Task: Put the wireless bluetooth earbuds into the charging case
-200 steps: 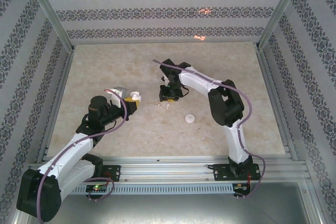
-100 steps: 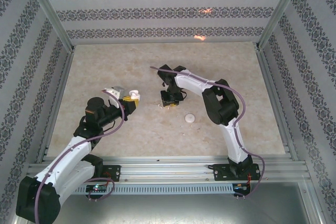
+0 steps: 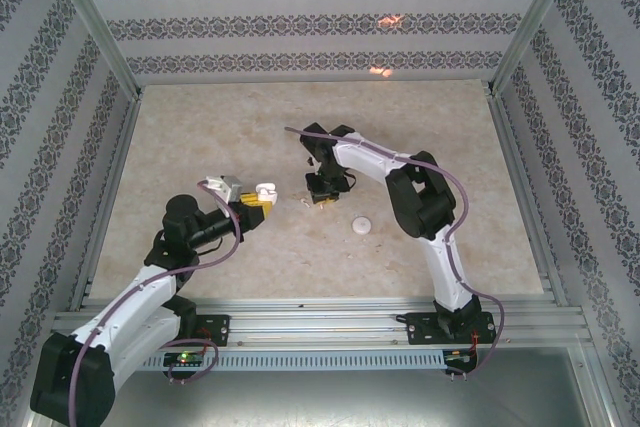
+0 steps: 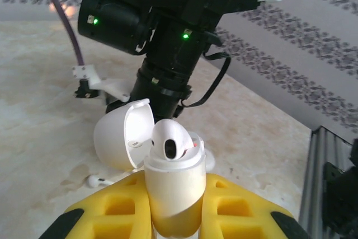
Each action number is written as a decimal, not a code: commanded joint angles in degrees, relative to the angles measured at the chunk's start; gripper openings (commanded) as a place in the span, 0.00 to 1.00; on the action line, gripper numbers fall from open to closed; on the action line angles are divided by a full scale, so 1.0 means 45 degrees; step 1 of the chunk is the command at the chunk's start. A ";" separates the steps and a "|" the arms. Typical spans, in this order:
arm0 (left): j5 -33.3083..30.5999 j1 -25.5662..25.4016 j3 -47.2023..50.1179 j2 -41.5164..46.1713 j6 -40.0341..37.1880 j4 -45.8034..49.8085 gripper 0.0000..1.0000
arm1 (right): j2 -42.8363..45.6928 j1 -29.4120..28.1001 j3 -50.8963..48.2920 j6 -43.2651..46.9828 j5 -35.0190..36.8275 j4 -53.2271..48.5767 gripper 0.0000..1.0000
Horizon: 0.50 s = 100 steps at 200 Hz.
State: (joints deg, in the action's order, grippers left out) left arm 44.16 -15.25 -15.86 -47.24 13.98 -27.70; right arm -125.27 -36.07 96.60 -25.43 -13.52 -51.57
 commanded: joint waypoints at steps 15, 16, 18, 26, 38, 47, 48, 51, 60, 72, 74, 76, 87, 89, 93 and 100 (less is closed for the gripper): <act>0.1613 0.0117 -0.0142 -0.0230 -0.0210 -0.2714 0.00 | 0.2394 0.0146 -0.1753 -0.0472 -0.1299 0.2158 0.06; 0.1613 0.0122 -0.0155 -0.0237 -0.0213 -0.2722 0.00 | 0.2441 0.0146 -0.1805 -0.0467 -0.1305 0.2210 0.06; 0.1632 0.0115 -0.0169 -0.0266 -0.0200 -0.2753 0.00 | 0.2573 0.0146 -0.1907 -0.0473 -0.1311 0.2268 0.06; 0.1584 0.0107 -0.0252 -0.0325 -0.0161 -0.2864 0.00 | 0.3028 0.0150 -0.2224 -0.0522 -0.1302 0.2568 0.05; 0.1547 0.0089 -0.0365 -0.0463 -0.0069 -0.3007 0.00 | 0.3777 0.0165 -0.2673 -0.0562 -0.1350 0.2964 0.05; 0.1505 0.0064 -0.0454 -0.0570 0.0028 -0.3152 0.00 | 0.4329 0.0195 -0.2975 -0.0561 -0.1365 0.3268 0.04; 0.1490 0.0066 -0.0467 -0.0592 0.0053 -0.3166 0.00 | 0.4329 0.0195 -0.2975 -0.0561 -0.1365 0.3268 0.04; 0.1489 0.0067 -0.0493 -0.0622 0.0084 -0.3193 0.00 | 0.4591 0.0204 -0.3143 -0.0587 -0.1361 0.3395 0.04; 0.1458 0.0047 -0.0575 -0.0753 0.0174 -0.3355 0.00 | 0.5103 0.0222 -0.3406 -0.0608 -0.1387 0.3699 0.04; 0.1465 0.0013 -0.0682 -0.0918 0.0314 -0.3624 0.00 | 0.5890 0.0243 -0.3798 -0.0569 -0.1587 0.4212 0.04; 0.1458 -0.0005 -0.0701 -0.0930 0.0327 -0.3677 0.00 | 0.5974 0.0243 -0.3870 -0.0562 -0.1640 0.4311 0.04; 0.1466 -0.0008 -0.0721 -0.0967 0.0345 -0.3729 0.00 | 0.6137 0.0253 -0.3908 -0.0560 -0.1682 0.4400 0.04; 0.1485 -0.0012 -0.0809 -0.1110 0.0482 -0.4000 0.00 | 0.6823 0.0243 -0.4226 -0.0503 -0.1993 0.4967 0.03; 0.1468 -0.0011 -0.0816 -0.1129 0.0511 -0.4029 0.00 | 0.6935 0.0229 -0.4300 -0.0492 -0.2034 0.5052 0.03; 0.1457 -0.0020 -0.0838 -0.1186 0.0555 -0.4163 0.00 | 0.7236 0.0236 -0.4441 -0.0497 -0.2131 0.5301 0.03; 0.1473 -0.0039 -0.0878 -0.1261 0.0619 -0.4329 0.00 | 0.7553 0.0224 -0.4571 -0.0465 -0.2256 0.5532 0.03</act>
State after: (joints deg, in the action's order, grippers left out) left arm 49.32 -15.27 -17.61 -52.14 14.92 -39.88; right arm -97.21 -35.35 78.85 -27.31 -20.23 -33.98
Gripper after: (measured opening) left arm 0.179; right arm 0.093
